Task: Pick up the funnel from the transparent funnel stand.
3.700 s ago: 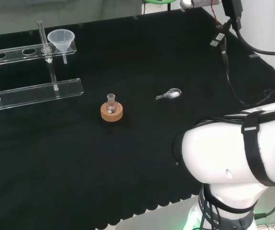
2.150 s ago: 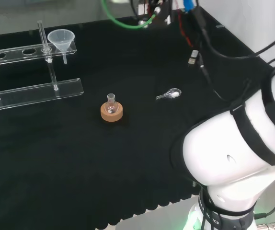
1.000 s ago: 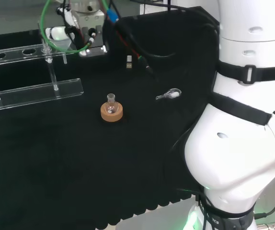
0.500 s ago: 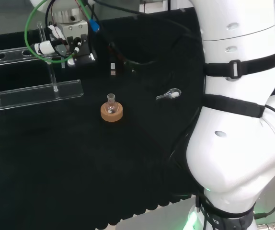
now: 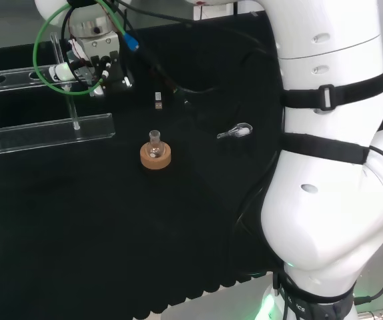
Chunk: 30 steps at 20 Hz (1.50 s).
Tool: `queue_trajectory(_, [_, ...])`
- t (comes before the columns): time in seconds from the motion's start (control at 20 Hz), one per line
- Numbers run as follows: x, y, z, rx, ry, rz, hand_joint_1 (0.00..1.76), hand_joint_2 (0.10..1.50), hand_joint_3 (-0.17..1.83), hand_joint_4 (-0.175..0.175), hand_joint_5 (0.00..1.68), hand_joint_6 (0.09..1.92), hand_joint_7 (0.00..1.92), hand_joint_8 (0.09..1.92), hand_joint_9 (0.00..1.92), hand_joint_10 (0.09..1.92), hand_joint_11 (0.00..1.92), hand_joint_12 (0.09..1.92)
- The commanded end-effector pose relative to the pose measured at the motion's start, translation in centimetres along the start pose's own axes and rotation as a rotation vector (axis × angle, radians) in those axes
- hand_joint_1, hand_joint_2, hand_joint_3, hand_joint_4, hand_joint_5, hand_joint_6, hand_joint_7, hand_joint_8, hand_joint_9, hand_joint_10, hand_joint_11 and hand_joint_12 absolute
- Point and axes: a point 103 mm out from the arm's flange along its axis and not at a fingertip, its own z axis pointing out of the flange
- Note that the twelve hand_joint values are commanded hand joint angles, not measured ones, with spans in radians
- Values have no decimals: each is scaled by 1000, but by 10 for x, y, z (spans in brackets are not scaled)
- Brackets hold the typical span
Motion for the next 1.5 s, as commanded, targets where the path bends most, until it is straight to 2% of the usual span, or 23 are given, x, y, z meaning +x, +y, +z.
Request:
queue_trajectory(0.05, [-5, 0, -6, -51, -45, 16, 81, 867, 110, -109, 236, 87, 24, 947, 431, 1097, 721, 1377])
queue_trajectory(0.1, [-5, 0, -6, -65, -61, 20, 145, 884, 120, -137, 268, 87, 66, 1051, 571, 1107, 895, 1321])
queue_trajectory(0.2, [-4, 2, -6, -93, -99, 32, 288, 911, 136, -166, 339, 87, 179, 1199, 812, 1159, 1164, 1265])
queue_trajectory(0.4, [-4, 4, -10, -114, -136, 66, 598, 933, 144, -175, 464, 136, 385, 1398, 1120, 1307, 1533, 1259])
queue_trajectory(0.45, [-4, 4, -11, -124, -141, 70, 662, 939, 148, -175, 460, 209, 422, 1425, 1182, 1329, 1612, 1258])
queue_trajectory(0.6, [-5, 2, -16, -170, -165, 71, 814, 949, 166, -175, 411, 594, 551, 1507, 1384, 1376, 1836, 1289])
queue_trajectory(0.75, [-5, -2, -22, -238, -193, 68, 959, 947, 187, -175, 572, 835, 780, 1552, 1586, 1360, 1911, 1417])
queue_trajectory(0.9, [-8, -8, -31, -290, -190, 53, 1042, 937, 211, -175, 733, 867, 949, 1526, 1695, 1329, 1920, 1466])
queue_trajectory(1.0, [-12, -12, -39, -331, -176, 36, 1119, 1007, 145, -175, 917, 929, 1071, 1476, 1771, 1277, 1920, 1461])
queue_trajectory(1.1, [-16, -15, -47, -364, -161, 21, 1154, 1030, 98, -175, 1018, 907, 1169, 1419, 1827, 1229, 1920, 1445])
queue_trajectory(1.3, [-24, -24, -67, -433, -124, 7, 1171, 1031, 73, -175, 1077, 861, 1254, 1377, 1868, 1199, 1920, 1438])
queue_trajectory(1.5, [-41, -45, -114, -508, -94, 12, 1175, 1024, 72, -175, 1095, 836, 1289, 1362, 1881, 1201, 1920, 1444])
